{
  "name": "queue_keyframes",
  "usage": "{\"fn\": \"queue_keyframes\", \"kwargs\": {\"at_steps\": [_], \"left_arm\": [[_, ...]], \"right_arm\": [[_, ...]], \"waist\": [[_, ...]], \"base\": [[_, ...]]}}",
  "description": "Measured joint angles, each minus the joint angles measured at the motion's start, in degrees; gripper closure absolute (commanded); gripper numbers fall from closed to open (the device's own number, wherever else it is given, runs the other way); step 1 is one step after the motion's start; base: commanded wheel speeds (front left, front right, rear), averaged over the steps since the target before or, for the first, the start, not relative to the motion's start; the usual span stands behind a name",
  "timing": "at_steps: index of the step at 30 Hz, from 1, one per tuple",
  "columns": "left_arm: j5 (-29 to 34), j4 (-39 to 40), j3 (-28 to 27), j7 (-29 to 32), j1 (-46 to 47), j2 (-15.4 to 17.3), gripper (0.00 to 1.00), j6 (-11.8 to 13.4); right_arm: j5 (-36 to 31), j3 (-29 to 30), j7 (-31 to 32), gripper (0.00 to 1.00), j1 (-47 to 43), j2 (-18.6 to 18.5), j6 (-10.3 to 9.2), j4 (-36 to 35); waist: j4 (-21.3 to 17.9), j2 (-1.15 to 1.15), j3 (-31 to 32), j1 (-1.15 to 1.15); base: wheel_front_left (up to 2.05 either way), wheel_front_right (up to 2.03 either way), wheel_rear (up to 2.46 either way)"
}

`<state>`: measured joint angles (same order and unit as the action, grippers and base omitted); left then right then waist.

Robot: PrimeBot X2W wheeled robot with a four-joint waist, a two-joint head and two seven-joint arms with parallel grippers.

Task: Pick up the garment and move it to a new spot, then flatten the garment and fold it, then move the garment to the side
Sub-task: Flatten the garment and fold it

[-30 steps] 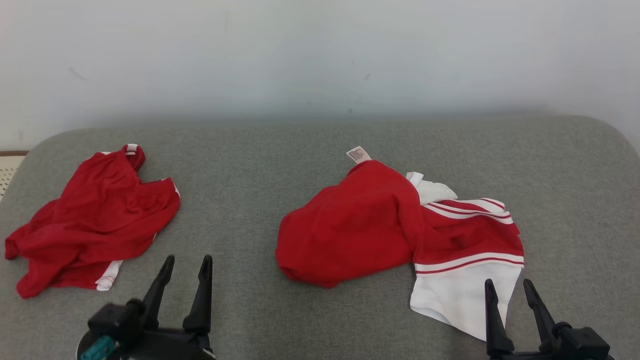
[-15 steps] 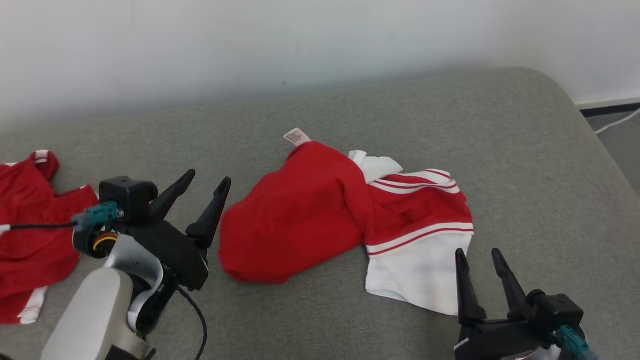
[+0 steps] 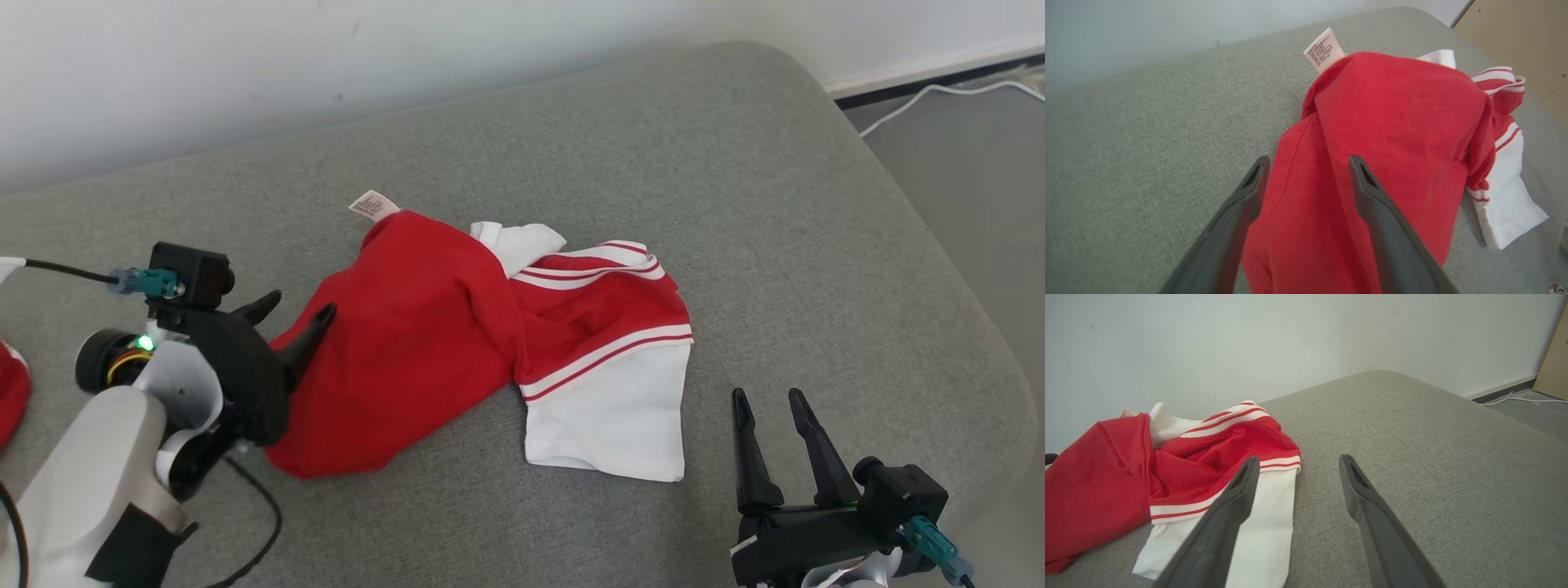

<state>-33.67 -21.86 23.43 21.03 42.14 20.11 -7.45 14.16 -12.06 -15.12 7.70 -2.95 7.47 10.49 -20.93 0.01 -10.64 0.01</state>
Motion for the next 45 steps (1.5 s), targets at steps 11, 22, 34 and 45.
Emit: {"fn": "queue_keyframes", "kwargs": {"at_steps": [11, 22, 34, 45], "left_arm": [[-2.4, -8.4, 3.4, 1.9, 0.6, 1.0, 0.00, 0.0], [-3.1, -11.8, 6.5, -3.0, 2.9, 1.2, 1.00, 0.0], [-4.2, -1.9, 2.6, -19.8, -0.8, 1.8, 1.00, 1.7], [-4.2, 19.2, -0.6, -30.8, -25.3, 1.5, 1.00, 12.9]], "right_arm": [[0.0, -0.1, 0.0, 0.00, 0.9, 0.0, 0.00, 0.6], [-0.6, 0.3, 0.0, 0.00, 1.1, 0.0, 0.00, 1.0], [-1.6, 1.9, 0.0, 0.00, -0.8, 0.0, 0.00, 0.4], [-2.0, 3.4, 0.0, 0.00, -2.8, 0.1, 0.00, 0.1]], "waist": [[-0.8, 0.00, -1.0, -0.01], [0.4, 0.00, -1.0, -0.01], [3.7, -0.01, 1.2, -0.01], [8.9, -0.01, 2.5, -0.01]], "base": [[0.00, 0.00, 0.00], [0.00, 0.00, 0.00], [0.00, 0.00, 0.00], [0.00, 0.00, 0.00]]}}
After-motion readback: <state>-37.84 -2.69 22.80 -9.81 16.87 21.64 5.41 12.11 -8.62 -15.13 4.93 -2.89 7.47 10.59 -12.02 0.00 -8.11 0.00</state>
